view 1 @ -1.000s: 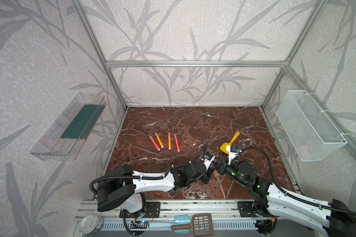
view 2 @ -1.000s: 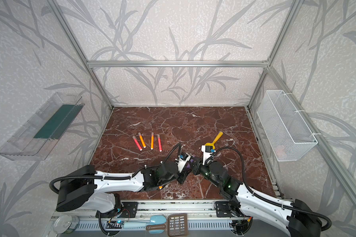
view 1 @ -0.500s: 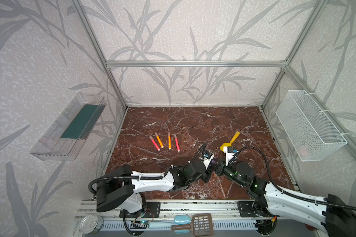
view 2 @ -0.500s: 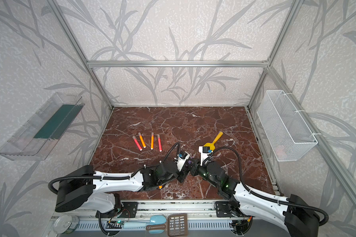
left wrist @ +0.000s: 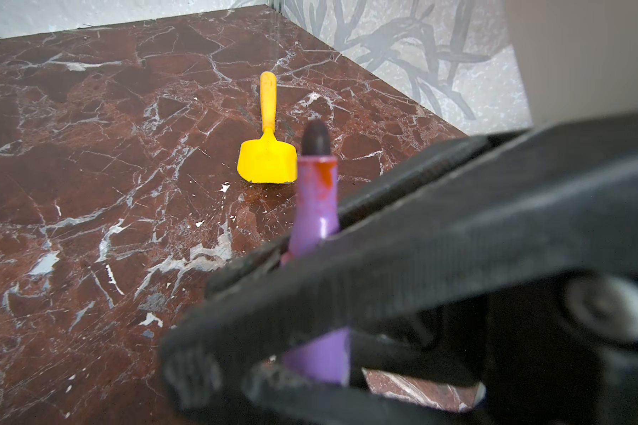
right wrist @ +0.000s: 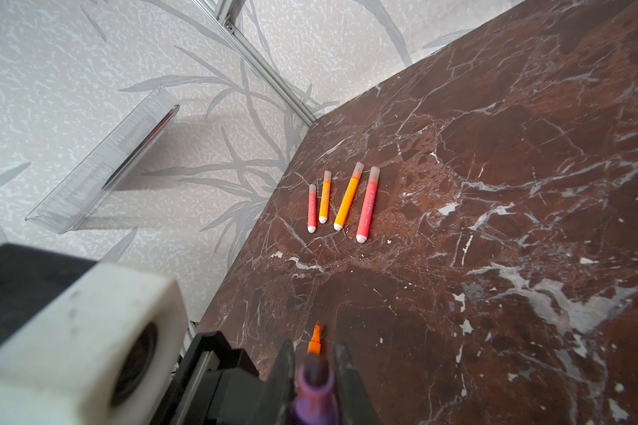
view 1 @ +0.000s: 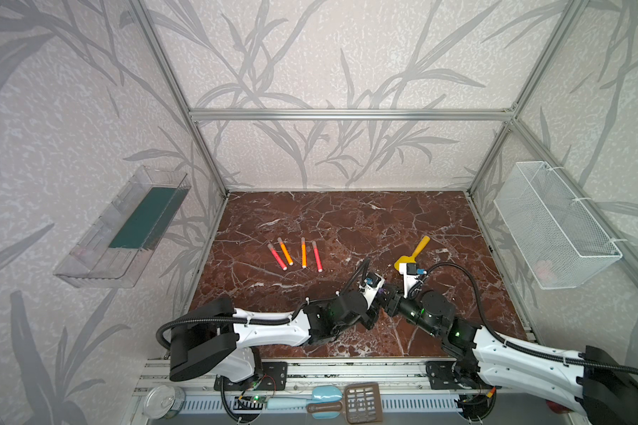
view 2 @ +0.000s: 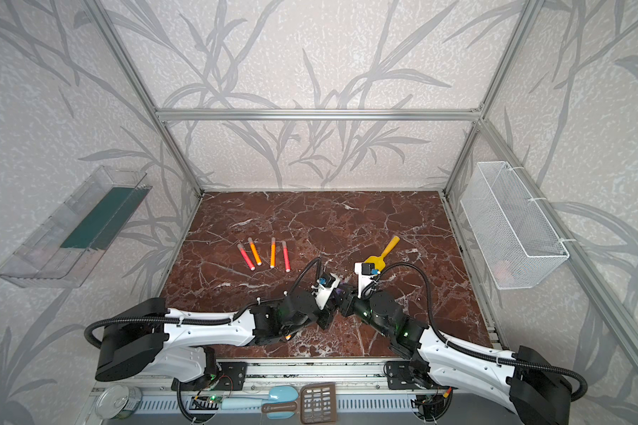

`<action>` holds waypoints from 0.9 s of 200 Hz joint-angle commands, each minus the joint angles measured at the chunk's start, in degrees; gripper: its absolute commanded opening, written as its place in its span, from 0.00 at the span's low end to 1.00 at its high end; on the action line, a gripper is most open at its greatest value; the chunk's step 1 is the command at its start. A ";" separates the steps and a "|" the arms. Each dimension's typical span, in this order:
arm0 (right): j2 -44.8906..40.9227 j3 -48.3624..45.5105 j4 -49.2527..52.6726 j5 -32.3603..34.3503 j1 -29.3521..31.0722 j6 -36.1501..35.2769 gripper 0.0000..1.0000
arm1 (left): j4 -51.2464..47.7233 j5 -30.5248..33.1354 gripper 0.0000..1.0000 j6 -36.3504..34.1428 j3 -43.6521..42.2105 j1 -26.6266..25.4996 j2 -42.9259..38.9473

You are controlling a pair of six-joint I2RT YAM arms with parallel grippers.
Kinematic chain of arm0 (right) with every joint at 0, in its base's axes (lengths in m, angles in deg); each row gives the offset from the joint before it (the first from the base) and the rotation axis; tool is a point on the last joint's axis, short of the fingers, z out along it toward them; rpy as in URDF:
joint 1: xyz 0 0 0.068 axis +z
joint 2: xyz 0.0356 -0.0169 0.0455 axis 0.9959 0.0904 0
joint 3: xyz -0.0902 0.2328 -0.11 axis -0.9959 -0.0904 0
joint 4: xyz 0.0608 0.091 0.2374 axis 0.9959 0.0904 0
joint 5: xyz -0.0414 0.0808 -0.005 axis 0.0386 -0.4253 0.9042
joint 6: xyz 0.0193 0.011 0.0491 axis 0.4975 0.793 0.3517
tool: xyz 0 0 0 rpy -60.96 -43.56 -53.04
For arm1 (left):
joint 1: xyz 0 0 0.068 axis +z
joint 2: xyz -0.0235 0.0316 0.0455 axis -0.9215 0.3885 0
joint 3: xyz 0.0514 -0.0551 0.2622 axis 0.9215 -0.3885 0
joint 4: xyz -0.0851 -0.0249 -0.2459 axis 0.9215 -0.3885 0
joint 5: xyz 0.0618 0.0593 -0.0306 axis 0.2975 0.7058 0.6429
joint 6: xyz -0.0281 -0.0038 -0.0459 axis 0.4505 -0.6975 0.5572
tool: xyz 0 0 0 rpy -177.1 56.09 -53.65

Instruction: Insert the pens into the pen caps

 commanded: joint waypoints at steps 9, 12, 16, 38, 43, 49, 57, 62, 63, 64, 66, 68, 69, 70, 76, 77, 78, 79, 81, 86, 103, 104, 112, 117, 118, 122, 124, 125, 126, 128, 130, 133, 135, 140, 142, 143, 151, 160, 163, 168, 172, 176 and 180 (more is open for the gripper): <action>-2.51 1.19 2.80 1.19 0.52 -1.33 0.28 | 1.97 7.04 0.00 2.32 -1.52 0.72 -2.84; -2.92 1.27 3.42 1.33 0.52 -1.54 0.31 | 1.57 7.76 0.00 2.60 -1.63 0.66 -2.94; -3.65 1.33 4.29 1.67 0.52 -1.82 0.36 | 1.06 8.80 0.00 2.99 -1.86 0.67 -3.13; -8.10 1.39 11.03 3.75 0.52 -3.74 0.50 | -1.93 14.55 0.00 6.61 -3.93 1.95 -4.27; -9.19 1.17 12.73 4.51 0.52 -3.93 0.51 | -2.54 15.25 0.00 7.72 -4.73 2.62 -4.72; -10.34 0.61 14.63 5.56 0.52 -4.09 0.52 | -3.16 15.57 0.00 9.10 -5.80 3.42 -5.37; -11.91 -0.09 17.19 6.89 0.52 -4.04 0.53 | -3.37 15.47 0.00 10.57 -7.53 4.55 -6.43; -12.71 -0.48 18.92 7.54 0.52 -3.91 0.53 | -3.38 15.46 0.00 11.31 -8.75 5.11 -7.27; -12.94 -0.56 19.25 7.59 0.52 -3.91 0.53 | -3.47 15.50 0.00 11.48 -8.99 5.20 -7.40; -13.10 -0.60 19.59 7.75 0.48 -3.91 0.53 | -3.52 15.47 0.00 11.61 -9.19 5.25 -7.64; -13.49 -0.70 20.24 7.93 0.49 -3.85 0.53 | -3.79 15.45 0.00 11.93 -9.56 5.35 -8.07; -13.85 -0.83 20.93 8.05 0.51 -3.83 0.53 | -4.23 15.49 0.00 12.30 -9.88 5.42 -8.57; -13.95 -0.92 21.31 8.06 0.52 -3.83 0.53 | -4.47 15.47 0.00 12.46 -10.03 5.44 -8.84; -14.14 -0.96 21.67 8.12 0.52 -3.83 0.53 | -4.89 15.50 0.00 12.67 -10.20 5.50 -9.07; -15.07 -1.21 23.75 8.26 0.48 -3.75 0.53 | -7.23 15.43 0.00 13.62 -10.79 5.49 -10.72; -15.18 -1.28 24.08 8.30 0.50 -3.66 0.53 | -7.55 15.31 0.00 13.74 -10.93 5.48 -11.02; -15.36 -1.31 24.42 8.32 0.51 -3.66 0.53 | -7.88 15.25 0.00 13.79 -11.08 5.43 -11.25; -15.55 -1.33 24.85 8.34 0.52 -3.57 0.53 | -8.14 15.17 0.00 13.87 -11.21 5.45 -11.50; -15.77 -1.32 25.55 8.41 0.52 -3.50 0.53 | -8.44 15.07 0.00 13.86 -11.45 5.42 -12.15; -16.45 -1.43 27.50 8.50 0.51 -3.08 0.53 | -9.12 14.80 0.00 13.65 -11.98 5.45 -13.64; -18.27 -2.15 32.17 8.08 0.57 -1.59 0.52 | -16.76 15.78 0.00 14.21 -10.91 5.42 -19.27; -18.36 -2.27 32.25 8.04 0.59 -1.48 0.52 | -17.06 15.79 0.00 14.25 -10.90 5.40 -19.60; -19.07 -3.02 33.19 7.67 0.61 -0.75 0.52 | -17.54 15.72 0.00 14.55 -11.86 5.38 -21.31; -19.36 -3.37 33.81 7.58 0.61 -0.40 0.52 | -16.27 15.64 0.00 14.51 -12.97 5.44 -22.15; -19.39 -3.42 33.99 7.57 0.61 -0.31 0.52 | -15.98 15.67 0.00 14.45 -13.20 5.45 -22.27; -19.66 -3.61 34.57 7.56 0.61 0.02 0.52 | -14.22 15.91 0.00 14.07 -14.48 5.39 -22.65; -19.72 -3.69 34.88 7.56 0.57 0.10 0.52 | -13.17 16.02 0.00 13.89 -14.95 5.43 -22.82; -19.79 -3.71 35.01 7.56 0.59 0.11 0.52 | -12.85 16.00 0.00 13.83 -15.16 5.45 -22.96; -19.87 -3.71 35.20 7.56 0.60 0.16 0.52 | -12.64 15.94 0.00 13.80 -15.35 5.50 -23.11; -19.97 -3.72 35.52 7.62 0.61 0.25 0.52 | -12.60 16.12 0.00 13.77 -15.61 5.52 -23.31; -19.99 -3.79 35.91 7.64 0.68 0.27 0.52 | -12.74 16.45 0.00 13.88 -15.74 5.50 -23.52; -20.04 -3.76 36.33 7.64 0.70 0.34 0.52 | -13.10 16.84 0.00 14.14 -15.73 5.53 -23.79; -20.03 -3.78 36.66 7.69 0.68 0.31 0.52 | -13.39 16.96 0.00 14.23 -15.79 5.51 -23.95; -20.13 -3.72 37.58 7.73 0.69 0.37 0.52 | -13.73 17.42 0.00 14.45 -15.94 5.53 -24.18; -20.12 -3.72 37.94 7.73 0.70 0.36 0.52 | -13.75 17.48 0.00 14.46 -16.02 5.51 -24.22; -20.12 -3.72 38.07 7.73 0.70 0.38 0.52 | -13.75 17.43 0.00 14.47 -16.00 5.49 -24.27; -20.01 -3.63 39.60 7.75 0.74 0.50 0.52 | -13.77 16.91 0.00 14.15 -16.29 5.51 -24.47; -19.71 -3.63 41.07 7.69 0.82 0.75 0.51 | -14.03 16.65 0.00 13.86 -16.34 5.48 -24.67; -19.64 -3.63 41.66 7.66 0.87 0.97 0.51 | -14.30 16.60 0.00 13.85 -16.34 5.55 -24.74; -19.29 -3.70 42.44 7.64 0.97 1.21 0.51 | -14.82 16.66 0.00 13.90 -16.26 5.53 -24.84; -19.05 -3.76 43.01 7.57 1.04 1.45 0.51 | -15.20 16.77 0.00 13.99 -16.16 5.54 -25.07; -18.72 -3.87 43.47 7.52 1.13 1.75 0.51 | -15.39 16.77 0.00 14.11 -16.15 5.49 -25.23; -18.38 -4.02 43.84 7.47 1.16 1.98 0.50 | -15.51 16.65 0.00 14.19 -16.23 5.54 -25.44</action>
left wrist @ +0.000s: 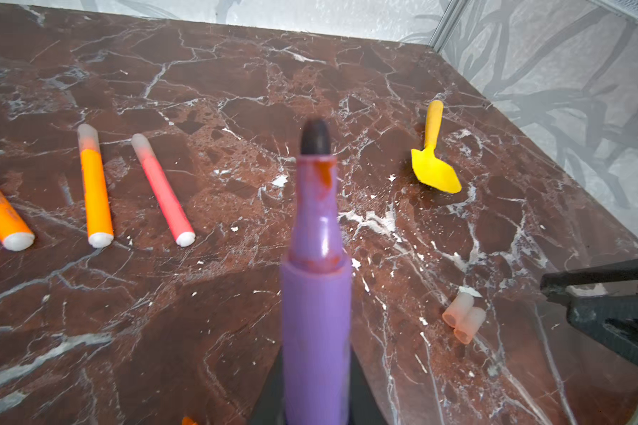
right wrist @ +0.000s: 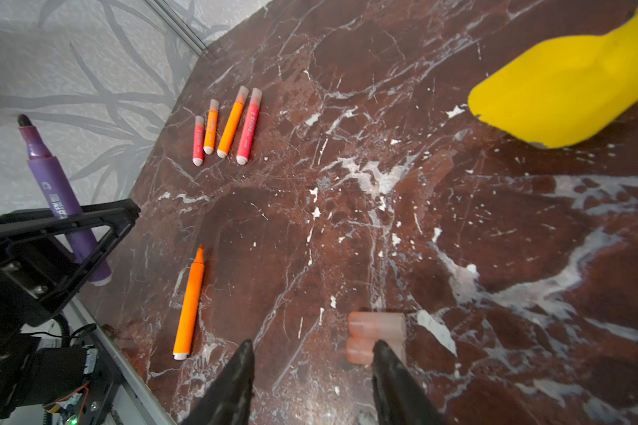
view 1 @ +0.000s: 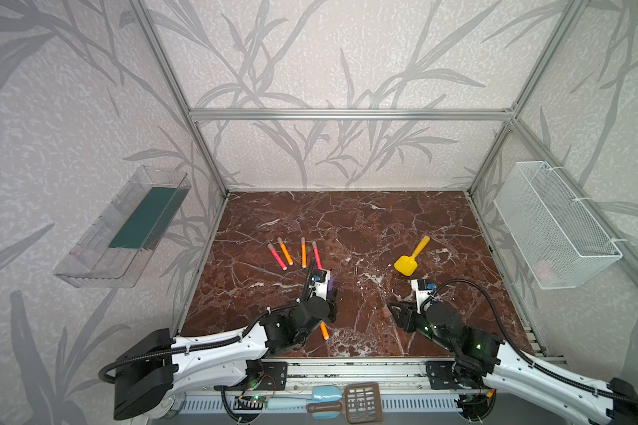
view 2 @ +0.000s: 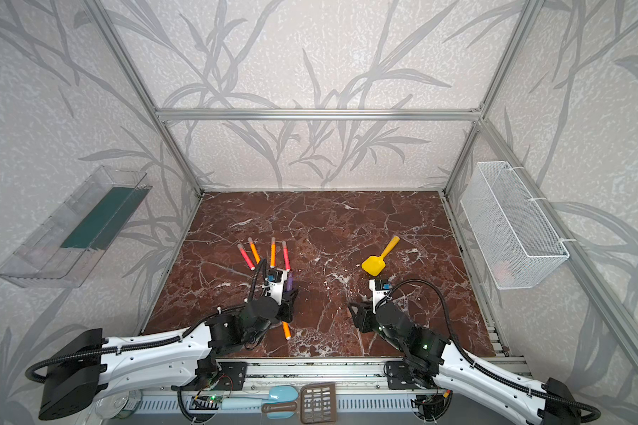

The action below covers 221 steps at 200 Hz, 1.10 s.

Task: Insert the pens into the pen caps
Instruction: 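Move the right gripper down to the pale caps on the table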

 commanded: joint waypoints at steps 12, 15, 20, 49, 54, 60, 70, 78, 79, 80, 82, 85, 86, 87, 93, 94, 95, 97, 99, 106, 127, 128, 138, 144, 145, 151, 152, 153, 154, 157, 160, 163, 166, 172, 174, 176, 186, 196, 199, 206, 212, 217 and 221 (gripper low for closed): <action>2.03 -0.86 6.74 0.50 0.97 2.63 0.50 | -1.66 0.93 0.00 1.58 -0.62 -0.08 -2.05; 2.30 -0.86 6.96 0.42 1.06 2.65 0.50 | -1.55 0.85 0.00 1.53 -0.78 -0.06 -2.24; 2.79 -0.82 7.30 0.28 1.10 2.81 0.49 | -1.33 0.56 0.00 1.49 -1.05 -0.08 -2.50; 5.44 -0.07 8.02 0.06 1.74 3.33 0.49 | -1.26 0.34 0.00 1.66 -2.12 -0.11 -4.58; 5.75 0.01 7.80 0.06 1.82 3.36 0.49 | -1.26 0.44 0.00 1.72 -2.33 -0.08 -4.92; 6.27 0.02 7.50 0.06 1.90 3.42 0.49 | -1.26 0.60 0.00 1.82 -2.52 -0.09 -5.30; 7.11 -0.07 6.92 0.14 2.05 3.59 0.49 | -1.26 0.59 0.00 1.92 -2.80 -0.08 -5.88; 7.84 -0.03 6.48 0.23 2.00 3.73 0.49 | -1.13 0.59 0.00 1.93 -3.09 -0.10 -6.22; 7.93 -0.05 6.40 0.28 2.00 3.71 0.49 | -1.10 0.61 0.00 1.97 -3.14 -0.12 -6.24; 8.01 -0.02 6.37 0.30 2.00 3.79 0.49 | -1.14 0.62 0.00 1.95 -3.17 -0.14 -6.29; 8.21 -0.06 6.27 0.31 2.00 3.78 0.49 | -1.14 0.69 0.00 1.95 -3.17 -0.08 -6.33; 8.41 -0.07 6.10 0.37 2.00 3.82 0.49 | -1.09 0.65 0.00 1.93 -3.23 -0.02 -6.47; 8.48 -0.07 6.04 0.43 2.00 3.84 0.49 | -1.04 0.68 0.00 1.92 -3.25 -0.08 -6.54; 8.60 -0.07 6.01 0.46 2.00 3.85 0.49 | -1.06 0.66 0.00 1.92 -3.27 -0.07 -6.53; 9.07 -0.20 5.62 0.57 2.00 3.94 0.49 | -1.08 0.75 0.00 1.94 -3.26 -0.08 -6.62; 9.15 -0.22 5.53 0.58 2.00 3.99 0.49 | -1.08 0.74 0.00 1.98 -3.27 -0.07 -6.61; 9.20 -0.28 5.40 0.62 2.00 4.01 0.49 | -1.04 0.73 0.00 1.95 -3.28 -0.11 -6.61; 9.39 -0.32 5.20 0.66 2.00 4.06 0.49 | -1.07 0.72 0.00 1.95 -3.35 -0.07 -6.63; 9.56 -0.35 4.93 0.69 2.00 4.09 0.49 | -1.08 0.74 0.00 1.93 -3.37 -0.11 -6.72; 10.04 -0.72 4.09 0.68 2.01 4.12 0.49 | -0.99 0.72 0.00 1.92 -3.33 -0.13 -6.69; 11.87 -0.68 2.32 0.68 2.00 4.15 0.50 | -0.86 1.06 0.00 1.68 -3.07 -0.06 -6.45; 11.96 -0.60 2.26 0.67 2.00 4.14 0.50 | -0.84 1.07 0.00 1.71 -3.04 -0.06 -6.44; 13.20 -0.34 1.82 0.67 2.00 4.08 0.50 | -0.82 1.24 0.00 1.51 -2.85 -0.10 -6.26; 13.81 -0.25 1.36 0.63 2.04 4.05 0.50 | -0.80 1.44 0.00 1.34 -2.76 -0.06 -6.15; 13.99 -0.18 1.36 0.61 2.02 4.09 0.50 | -0.81 1.43 0.00 1.32 -2.71 -0.11 -6.11; 14.72 -0.08 0.72 0.54 2.02 4.09 0.50 | -0.82 1.58 0.00 1.23 -2.70 -0.09 -5.95; 14.84 -0.08 0.63 0.52 2.01 4.06 0.50 | -0.82 1.59 0.00 1.22 -2.64 -0.12 -5.93; 14.99 -0.07 0.53 0.51 2.05 4.05 0.50 | -0.82 1.68 0.00 1.18 -2.61 -0.09 -5.91; 15.10 -0.07 0.44 0.50 2.02 4.05 0.50 | -0.82 1.73 0.00 1.15 -2.64 -0.12 -5.91; 15.44 -0.07 0.05 0.43 2.00 4.05 0.50 | -0.83 1.81 0.00 1.15 -2.62 -0.08 -5.86; 15.81 -0.06 -0.26 0.41 2.00 4.10 0.50 | -0.84 1.90 0.00 1.09 -2.64 -0.09 -5.84; 16.28 -0.06 -0.70 0.41 2.01 4.12 0.50 | -0.76 1.99 0.00 0.99 -2.58 -0.09 -5.83; 16.65 -0.13 -1.06 0.42 2.00 4.25 0.50 | -0.73 2.03 0.00 0.96 -2.53 -0.08 -5.70; 17.40 -0.16 -1.91 0.45 2.00 4.29 0.50 | -0.73 2.21 0.00 0.83 -2.50 -0.04 -5.62; 17.65 -0.16 -2.17 0.37 2.00 4.30 0.50 | -0.73 2.23 0.00 0.79 -2.47 -0.03 -5.57; 17.92 -0.16 -2.52 0.33 2.00 4.30 0.50 | -0.73 2.24 0.00 0.74 -2.40 -0.10 -5.56; 19.14 0.09 -3.54 -0.06 2.00 4.22 0.50 | -0.72 2.35 0.00 0.51 -2.29 -0.05 -5.40; 20.30 0.26 -4.70 -0.21 2.00 4.00 0.50 | -0.75 2.46 0.00 0.39 -2.22 -0.02 -5.26; 20.70 0.39 -4.94 -0.21 2.01 3.97 0.50 | -0.73 2.54 0.00 0.42 -2.19 0.00 -5.21; 21.60 0.69 -5.28 -0.06 2.02 3.91 0.51 | -0.63 2.59 0.00 0.34 -2.17 0.02 -5.12; 22.33 1.01 -5.66 0.01 2.04 3.71 0.51 | -0.49 2.66 0.00 0.37 -2.22 -0.05 -4.99; 23.07 1.23 -6.06 0.10 2.00 3.56 0.51 | -0.40 2.74 0.00 0.26 -2.31 -0.03 -4.89; 23.64 1.41 -6.37 0.09 2.00 3.44 0.51 | -0.30 2.72 0.00 0.28 -2.32 0.02 -4.85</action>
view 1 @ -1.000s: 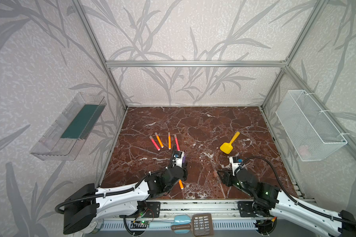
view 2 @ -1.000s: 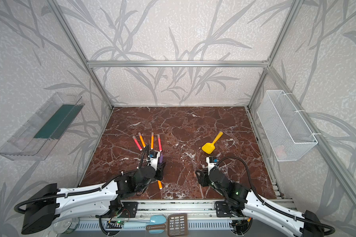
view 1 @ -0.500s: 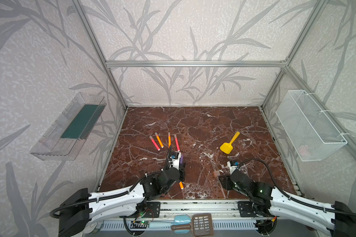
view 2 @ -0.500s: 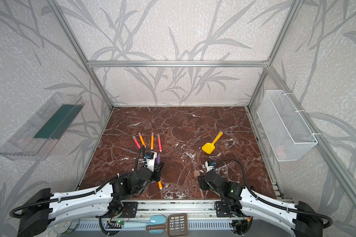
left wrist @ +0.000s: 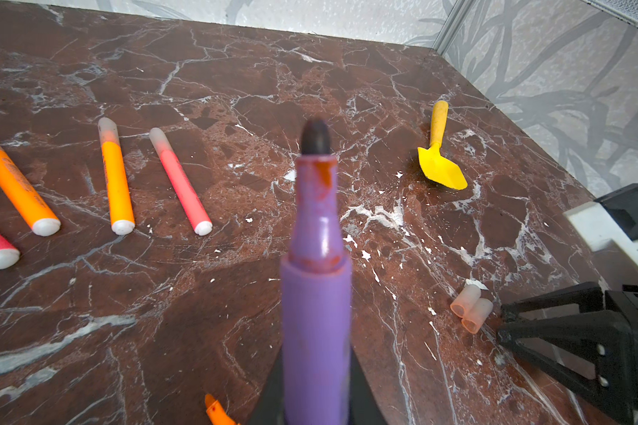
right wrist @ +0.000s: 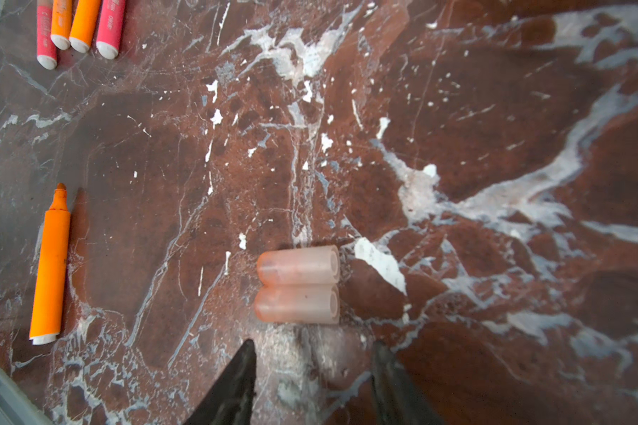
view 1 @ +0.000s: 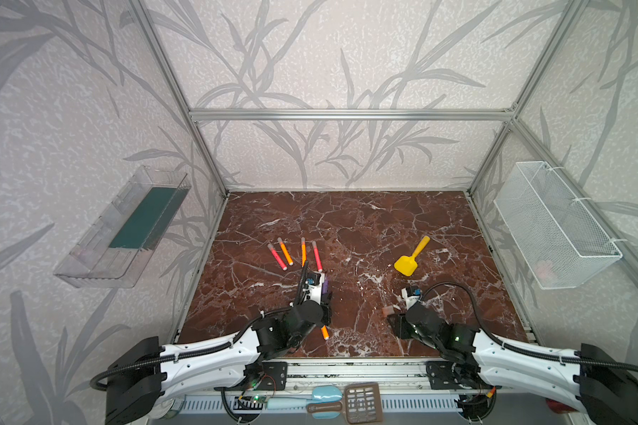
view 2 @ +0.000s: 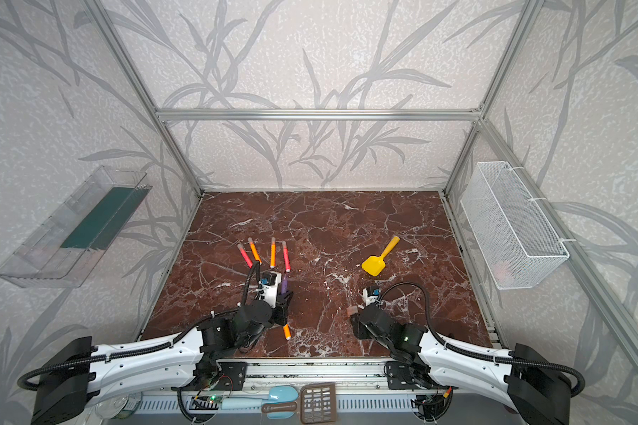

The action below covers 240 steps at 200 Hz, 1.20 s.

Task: Insert the pens into the pen caps
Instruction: 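Move the right gripper down to the pale caps on the table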

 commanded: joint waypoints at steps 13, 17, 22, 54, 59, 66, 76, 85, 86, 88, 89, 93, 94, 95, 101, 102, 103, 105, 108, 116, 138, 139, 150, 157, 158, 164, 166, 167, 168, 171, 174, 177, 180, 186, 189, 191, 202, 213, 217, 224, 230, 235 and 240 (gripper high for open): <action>4.58 1.94 -2.70 0.08 0.45 -0.75 0.51 | 0.96 2.22 0.00 0.07 0.48 0.00 0.66; 5.19 2.14 -3.08 0.12 0.45 -0.82 0.51 | 0.93 2.15 0.00 0.04 0.56 0.00 0.66; 5.91 2.44 -3.41 0.16 0.46 -0.94 0.51 | 0.95 2.18 0.00 0.01 0.49 0.01 0.58; 11.37 4.72 -5.71 0.68 0.45 -2.25 0.51 | 0.96 2.05 0.00 -0.05 0.52 0.03 0.66; 12.26 5.29 -5.76 0.70 0.45 -2.43 0.51 | 0.96 2.04 0.00 -0.03 0.50 -0.01 0.64; 13.60 6.10 -5.86 0.55 0.45 -2.82 0.50 | 0.88 2.02 0.00 -0.05 0.53 0.00 0.60; 15.53 7.17 -6.58 -0.16 0.45 -3.34 0.50 | 0.71 2.00 0.00 -0.05 0.50 -0.04 0.49; 17.29 8.14 -7.31 -0.98 0.54 -3.71 0.48 | 0.61 1.97 0.00 -0.04 0.53 -0.03 0.25; 17.46 8.23 -7.42 -1.06 0.54 -3.74 0.48 | 0.60 2.02 0.00 -0.05 0.50 -0.05 0.28; 17.81 8.48 -7.55 -1.24 0.53 -3.82 0.48 | 0.58 2.05 0.00 -0.05 0.49 -0.04 0.28; 18.03 8.58 -7.63 -1.33 0.58 -3.84 0.48 | 0.55 2.01 0.00 -0.05 0.53 0.00 0.25; 18.82 9.00 -7.95 -1.60 0.66 -4.00 0.48 | 0.52 2.01 0.00 -0.02 0.51 -0.02 0.15; 19.02 9.10 -8.05 -1.64 0.69 -4.06 0.48 | 0.56 2.04 0.00 -0.08 0.54 -0.04 0.14; 19.21 9.24 -8.15 -1.66 0.74 -4.09 0.48 | 0.54 2.00 0.00 -0.07 0.51 -0.01 0.14; 20.37 9.96 -8.48 -1.85 0.96 -4.39 0.47 | 0.45 2.04 0.00 -0.13 0.44 -0.04 -0.04; 20.58 10.07 -8.49 -1.85 1.01 -4.43 0.47 | 0.44 2.00 0.00 -0.09 0.42 -0.01 -0.04; 20.74 10.21 -8.50 -1.85 1.03 -4.49 0.48 | 0.43 2.08 0.00 -0.07 0.40 0.01 -0.04; 21.16 10.49 -8.57 -1.86 1.12 -4.60 0.47 | 0.43 2.11 0.00 -0.08 0.46 0.00 0.00; 21.64 10.91 -8.59 -1.78 1.14 -4.76 0.47 | 0.43 2.09 0.00 -0.08 0.46 -0.05 -0.11; 23.31 12.14 -8.56 -1.81 1.15 -5.19 0.47 | 0.34 2.22 0.00 -0.14 0.32 0.01 -0.29; 27.40 15.34 -8.18 -2.03 3.41 -6.27 0.46 | -0.14 2.45 0.00 -0.19 0.37 -0.06 -0.78; 27.62 15.52 -8.12 -1.99 3.46 -6.33 0.46 | -0.25 2.47 0.00 -0.16 0.34 -0.06 -0.80; 28.92 17.08 -7.11 -1.26 4.24 -6.74 0.45 | -0.48 2.57 0.00 -0.18 0.38 0.02 -1.19; 29.59 18.05 -6.08 -0.35 4.90 -6.99 0.45 | -0.70 2.54 0.00 -0.22 0.34 -0.01 -1.39; 29.68 18.15 -5.97 -0.18 4.96 -7.05 0.45 | -0.71 2.57 0.00 -0.27 0.37 0.01 -1.42; 30.06 18.85 -5.03 0.79 5.50 -7.26 0.45 | -0.78 2.64 0.00 -0.28 0.26 -0.05 -1.67; 30.15 19.09 -4.65 1.13 5.64 -7.32 0.45 | -0.80 2.65 0.00 -0.29 0.23 -0.01 -1.74; 30.18 19.20 -4.47 1.31 5.72 -7.34 0.45 | -0.80 2.70 0.00 -0.26 0.27 -0.04 -1.77; 30.23 19.30 -4.33 1.44 5.81 -7.40 0.45 | -0.80 2.69 0.00 -0.24 0.29 -0.05 -1.79; 30.35 19.65 -3.81 1.98 6.07 -7.38 0.45 | -0.85 2.69 0.00 -0.25 0.20 0.01 -1.93; 30.45 19.99 -3.29 2.48 6.29 -7.48 0.45 | -0.88 2.81 0.00 -0.32 0.16 0.02 -1.99; 30.61 20.24 -2.77 2.96 6.58 -7.53 0.45 | -0.86 2.85 0.00 -0.37 0.12 0.03 -2.10; 30.64 20.55 -2.26 3.38 6.76 -7.63 0.45 | -0.84 2.85 0.00 -0.40 0.13 -0.05 -2.14; 30.73 21.09 -1.29 4.21 7.06 -7.80 0.45 | -0.85 2.98 0.00 -0.33 0.04 0.01 -2.37; 30.81 21.34 -0.86 4.70 7.22 -7.83 0.45 | -0.91 3.05 0.00 -0.37 -0.11 0.00 -2.41; 30.82 21.44 -0.53 4.95 7.35 -7.88 0.45 | -0.96 3.08 0.00 -0.38 -0.13 -0.04 -2.48; 30.69 22.01 1.02 6.54 7.75 -7.98 0.45 | -0.97 3.17 0.00 -0.48 -0.14 -0.02 -2.67; 30.51 22.25 2.13 7.49 7.92 -8.19 0.45 | -1.11 3.24 0.00 -0.46 -0.15 -0.02 -2.72; 30.41 22.30 2.46 7.78 7.96 -8.24 0.45 | -1.07 3.24 0.00 -0.49 -0.18 -0.03 -2.85; 30.23 22.26 2.93 8.14 8.01 -8.35 0.45 | -1.15 3.23 0.00 -0.48 -0.14 0.01 -2.90; 30.12 22.29 3.21 8.31 8.06 -8.56 0.45 | -1.15 3.28 0.00 -0.43 -0.20 0.00 -2.85; 30.05 22.22 3.37 8.26 8.07 -8.83 0.45 | -1.14 3.21 0.00 -0.49 -0.14 0.02 -2.85; 30.05 22.21 3.45 7.98 8.13 -9.17 0.45 | -1.15 3.21 0.00 -0.42 -0.19 -0.06 -2.88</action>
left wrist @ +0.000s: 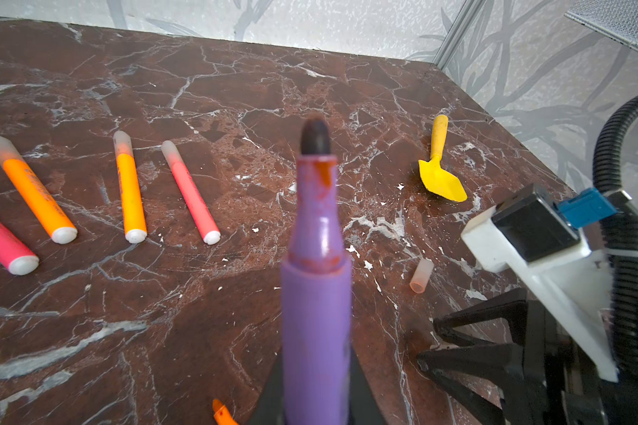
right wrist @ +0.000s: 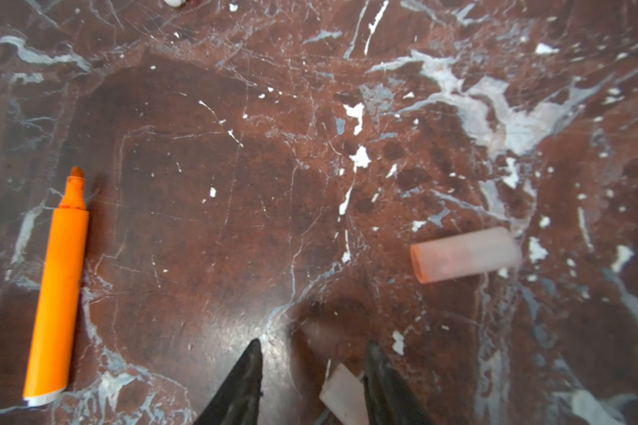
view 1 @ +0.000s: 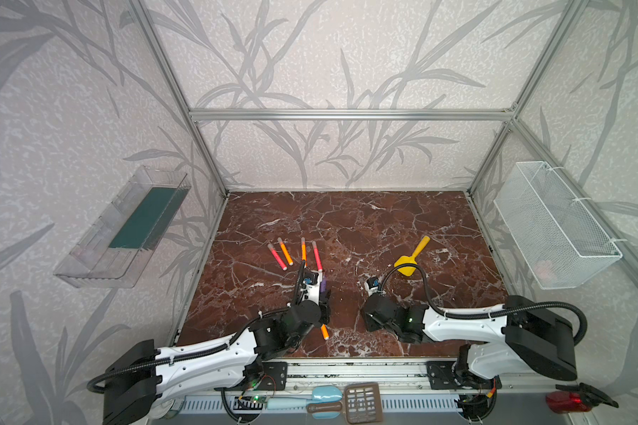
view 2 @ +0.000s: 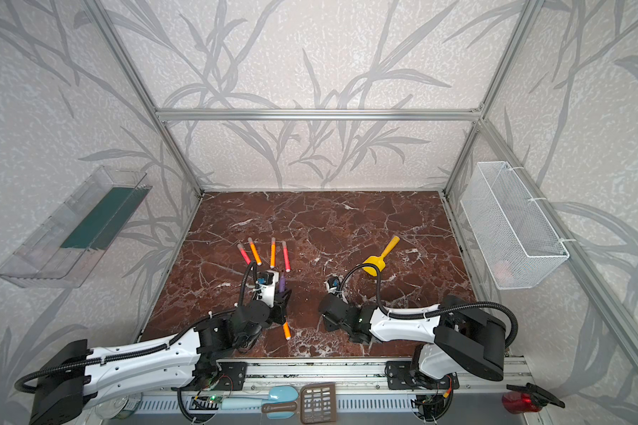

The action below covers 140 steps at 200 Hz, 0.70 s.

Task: Insert the pens into the pen caps
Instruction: 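Close the right gripper on a pale cap and lift it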

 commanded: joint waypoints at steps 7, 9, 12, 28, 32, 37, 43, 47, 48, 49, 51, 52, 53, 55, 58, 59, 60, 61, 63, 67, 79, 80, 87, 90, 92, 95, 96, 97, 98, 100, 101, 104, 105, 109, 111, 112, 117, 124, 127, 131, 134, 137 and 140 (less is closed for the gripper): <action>-0.44 0.82 4.35 2.66 0.60 -1.96 0.45 | -0.65 1.91 0.00 -0.01 -0.21 0.00 -0.73; -0.36 0.80 4.39 2.56 0.60 -2.04 0.45 | -0.70 1.95 0.00 -0.03 -0.22 0.00 -0.73; -0.27 0.93 4.74 2.47 0.59 -2.13 0.45 | -0.66 1.96 0.00 0.01 -0.19 0.01 -0.73; 0.36 1.36 5.76 1.71 0.60 -2.55 0.45 | -0.65 1.92 0.00 -0.03 -0.20 0.02 -0.73; 0.52 1.36 5.96 1.48 0.60 -2.59 0.45 | -0.64 1.87 0.00 0.03 -0.25 -0.03 -0.73; 0.64 1.38 6.07 1.24 0.66 -2.57 0.45 | -0.65 1.81 0.00 0.06 -0.21 -0.02 -0.73; 0.64 1.34 6.22 0.99 0.68 -2.58 0.45 | -0.65 1.86 0.00 0.13 -0.23 -0.03 -0.74; 0.65 1.32 6.25 0.82 0.82 -2.61 0.44 | -0.65 1.87 0.00 0.06 -0.22 -0.03 -0.73; 0.64 1.31 6.30 0.79 0.84 -2.60 0.44 | -0.65 1.87 0.00 0.14 -0.27 -0.05 -0.73; 0.64 1.30 6.28 0.78 0.89 -2.60 0.44 | -0.65 1.83 0.00 0.14 -0.24 -0.01 -0.69; 0.64 1.30 6.35 0.77 0.87 -2.60 0.43 | -0.65 1.86 0.00 0.14 -0.25 -0.03 -0.72; 0.64 1.30 6.43 0.72 0.86 -2.60 0.43 | -0.65 1.86 0.00 0.14 -0.24 -0.04 -0.73; 0.64 1.30 6.48 0.65 0.95 -2.60 0.43 | -0.65 1.87 0.00 0.19 -0.23 -0.01 -0.69; 0.64 1.25 6.57 0.67 0.97 -2.59 0.43 | -0.65 1.83 0.00 0.15 -0.22 -0.03 -0.72; 0.56 1.29 6.64 0.67 1.07 -2.58 0.42 | -0.65 1.81 0.00 0.14 -0.26 0.01 -0.69; 0.56 1.25 6.67 0.68 1.10 -2.59 0.42 | -0.65 1.80 0.00 0.14 -0.24 -0.03 -0.67; 0.56 1.25 6.67 0.68 1.10 -2.59 0.42 | -0.65 1.79 0.00 0.14 -0.27 0.00 -0.70; 0.51 1.27 6.77 0.68 1.15 -2.59 0.42 | -0.65 1.79 0.00 0.19 -0.25 0.01 -0.72; 0.42 1.25 6.88 0.68 1.20 -2.55 0.41 | -0.65 1.80 0.00 0.22 -0.27 -0.02 -0.73; 0.34 1.28 6.98 0.72 1.35 -2.55 0.41 | -0.65 1.81 0.00 0.27 -0.28 -0.02 -0.73; -0.02 1.04 7.31 0.92 1.72 -2.34 0.40 | -0.65 1.78 0.00 0.29 -0.27 0.01 -0.73; -0.04 1.04 7.35 0.93 1.73 -2.34 0.40 | -0.65 1.78 0.00 0.30 -0.29 0.02 -0.73; -0.22 0.95 7.35 0.85 1.89 -2.25 0.39 | -0.60 1.85 0.00 0.32 -0.29 0.00 -0.76; -0.24 0.95 7.35 0.73 1.97 -2.24 0.38 | -0.57 1.82 0.00 0.31 -0.29 -0.02 -0.74; -0.28 0.86 7.28 0.69 1.99 -2.20 0.38 | -0.56 1.86 0.00 0.38 -0.28 -0.05 -0.73; -0.32 0.86 7.31 0.57 2.02 -2.19 0.37 | -0.56 1.81 0.00 0.34 -0.27 -0.06 -0.73; -0.33 0.81 7.26 0.53 2.06 -2.17 0.37 | -0.56 1.84 0.00 0.33 -0.29 -0.02 -0.73; -0.33 0.84 7.29 0.47 2.07 -2.16 0.37 | -0.56 1.81 0.00 0.32 -0.30 0.01 -0.73; -0.33 0.80 7.26 0.44 2.08 -2.16 0.37 | -0.56 1.80 0.00 0.32 -0.31 -0.03 -0.73; -0.33 0.84 7.23 0.42 2.13 -2.16 0.36 | -0.56 1.83 0.00 0.36 -0.29 -0.03 -0.73; -0.33 0.81 7.23 0.33 2.15 -2.16 0.36 | -0.61 1.81 0.00 0.34 -0.25 0.00 -0.73; -0.33 0.85 7.22 0.21 2.25 -2.16 0.36 | -0.56 1.85 0.00 0.32 -0.28 -0.03 -0.66; -0.33 0.90 7.22 0.18 2.30 -2.16 0.36 | -0.52 1.82 0.00 0.32 -0.30 0.00 -0.70; -0.33 0.94 7.22 0.02 2.40 -2.19 0.36 | -0.54 1.82 0.00 0.32 -0.28 0.03 -0.65; -0.33 0.99 7.22 -0.08 2.45 -2.16 0.35 | -0.54 1.83 0.00 0.32 -0.30 -0.02 -0.65; -0.33 1.01 7.22 -0.14 2.53 -2.20 0.35 | -0.55 1.81 0.00 0.36 -0.31 -0.04 -0.60; -0.33 1.08 7.22 -0.34 2.65 -2.22 0.35 | -0.56 1.84 0.00 0.37 -0.32 0.02 -0.64; -0.33 1.19 7.22 -0.51 2.88 -2.24 0.35 | -0.56 1.87 0.00 0.41 -0.34 0.01 -0.64; -0.33 1.20 7.20 -0.59 3.01 -2.24 0.35 | -0.56 1.79 0.00 0.41 -0.30 0.00 -0.64; -0.33 1.28 7.22 -0.57 3.15 -2.16 0.35 | -0.56 1.86 0.00 0.42 -0.30 -0.05 -0.66; -0.33 1.32 7.18 -0.50 3.19 -2.16 0.35 | -0.56 1.85 0.00 0.43 -0.34 -0.06 -0.69; -0.33 1.38 7.22 -0.43 3.31 -2.13 0.35 | -0.56 1.82 0.00 0.47 -0.39 0.02 -0.65; -0.25 1.38 7.22 -0.34 3.42 -2.13 0.35 | -0.56 1.80 0.00 0.49 -0.37 0.01 -0.69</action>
